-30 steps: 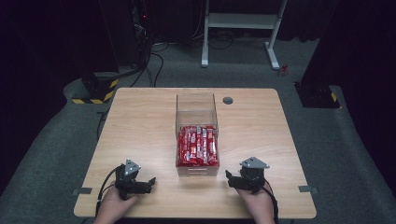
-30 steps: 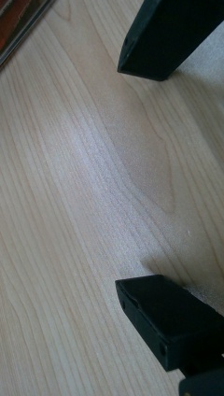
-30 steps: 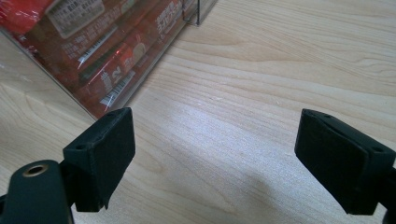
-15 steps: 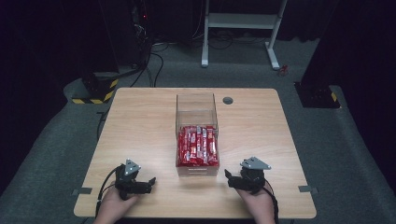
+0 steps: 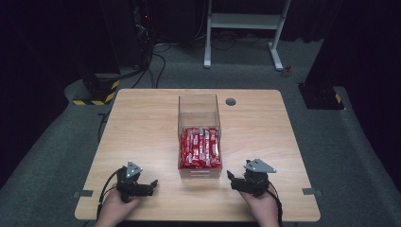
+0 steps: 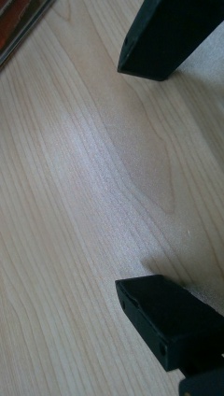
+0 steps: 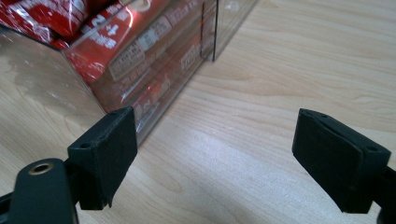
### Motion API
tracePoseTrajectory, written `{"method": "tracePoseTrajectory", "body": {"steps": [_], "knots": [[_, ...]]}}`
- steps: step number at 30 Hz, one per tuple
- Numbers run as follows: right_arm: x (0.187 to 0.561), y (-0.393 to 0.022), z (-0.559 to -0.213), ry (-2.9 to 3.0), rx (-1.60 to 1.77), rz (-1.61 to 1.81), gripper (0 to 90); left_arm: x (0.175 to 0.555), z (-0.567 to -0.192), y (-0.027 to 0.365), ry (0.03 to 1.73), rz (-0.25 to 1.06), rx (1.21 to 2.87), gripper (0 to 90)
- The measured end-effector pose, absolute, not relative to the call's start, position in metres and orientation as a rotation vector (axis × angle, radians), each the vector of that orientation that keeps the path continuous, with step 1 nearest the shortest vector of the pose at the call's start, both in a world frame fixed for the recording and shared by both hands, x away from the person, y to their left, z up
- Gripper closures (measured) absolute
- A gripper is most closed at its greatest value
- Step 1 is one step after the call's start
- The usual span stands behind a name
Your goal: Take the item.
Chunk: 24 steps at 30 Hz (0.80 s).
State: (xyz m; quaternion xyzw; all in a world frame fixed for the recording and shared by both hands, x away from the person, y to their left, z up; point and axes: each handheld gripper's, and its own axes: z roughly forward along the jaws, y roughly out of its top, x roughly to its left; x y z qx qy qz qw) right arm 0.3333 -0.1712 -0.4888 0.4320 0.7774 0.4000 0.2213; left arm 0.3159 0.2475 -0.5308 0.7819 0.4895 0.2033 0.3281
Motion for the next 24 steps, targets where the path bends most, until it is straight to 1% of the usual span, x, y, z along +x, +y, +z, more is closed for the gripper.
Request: {"method": "tracePoseTrajectory", "body": {"steps": [24], "knots": [[0.322, -0.173, -0.453, 2.048, 1.125, 1.22, 16.0, 0.316, -0.531, 0.248, 1.281, 0.532, 2.05, 0.6]]}}
